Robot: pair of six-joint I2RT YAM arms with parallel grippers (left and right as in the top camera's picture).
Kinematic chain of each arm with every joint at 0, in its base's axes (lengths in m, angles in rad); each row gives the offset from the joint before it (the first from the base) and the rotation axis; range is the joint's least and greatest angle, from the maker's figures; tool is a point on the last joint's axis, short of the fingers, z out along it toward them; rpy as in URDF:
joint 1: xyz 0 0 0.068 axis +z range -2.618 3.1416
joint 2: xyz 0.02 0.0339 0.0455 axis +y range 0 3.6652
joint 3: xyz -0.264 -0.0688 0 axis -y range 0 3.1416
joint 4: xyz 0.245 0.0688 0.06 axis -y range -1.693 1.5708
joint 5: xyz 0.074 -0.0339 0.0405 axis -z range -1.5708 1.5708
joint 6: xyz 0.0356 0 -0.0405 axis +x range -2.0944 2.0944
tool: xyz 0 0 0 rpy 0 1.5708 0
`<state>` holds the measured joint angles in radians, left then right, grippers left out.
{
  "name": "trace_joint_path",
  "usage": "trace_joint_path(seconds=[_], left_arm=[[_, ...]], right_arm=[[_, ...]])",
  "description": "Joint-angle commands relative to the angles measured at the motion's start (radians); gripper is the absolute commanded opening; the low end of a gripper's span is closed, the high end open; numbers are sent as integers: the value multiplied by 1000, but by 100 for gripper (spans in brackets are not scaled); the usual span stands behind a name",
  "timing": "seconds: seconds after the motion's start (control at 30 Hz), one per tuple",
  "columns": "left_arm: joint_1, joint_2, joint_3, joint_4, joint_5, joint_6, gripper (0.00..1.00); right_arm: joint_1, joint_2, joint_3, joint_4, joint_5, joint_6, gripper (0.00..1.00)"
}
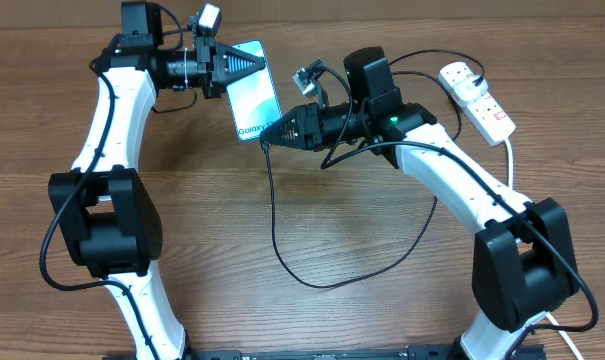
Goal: Plug charger to phone and switch on socket
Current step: 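Push the USB-C plug into the phone's port with the right gripper, then open the right gripper off the plug and lower the phone with the left, then lay the phone flat on the table with the left gripper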
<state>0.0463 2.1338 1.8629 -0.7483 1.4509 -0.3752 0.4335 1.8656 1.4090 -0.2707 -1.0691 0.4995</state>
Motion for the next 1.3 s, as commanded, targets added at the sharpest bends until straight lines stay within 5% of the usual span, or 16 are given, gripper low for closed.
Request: trace_joint_path(seconds=[0.0, 0.37, 0.6, 0.73, 1.0, 1.27], left_arm=[[6, -11, 2, -33, -45, 76, 4], [4, -11, 2, -415, -346, 474, 4], [-44, -11, 2, -489, -513, 584, 4], [-86, -1, 2, -461, -552, 563, 4], [-112, 72, 2, -345, -641, 307, 4], [-112, 153, 2, -335, -685, 300, 4]], right_arm=[[-27, -10, 13, -3, -3, -19, 41], [-180, -10, 13, -140, 78, -98, 48], [-203, -10, 14, -269, 224, -140, 49], [-190, -10, 14, -351, 310, -161, 49], [-174, -10, 14, -454, 415, -194, 49], [-173, -10, 13, -483, 440, -217, 51]])
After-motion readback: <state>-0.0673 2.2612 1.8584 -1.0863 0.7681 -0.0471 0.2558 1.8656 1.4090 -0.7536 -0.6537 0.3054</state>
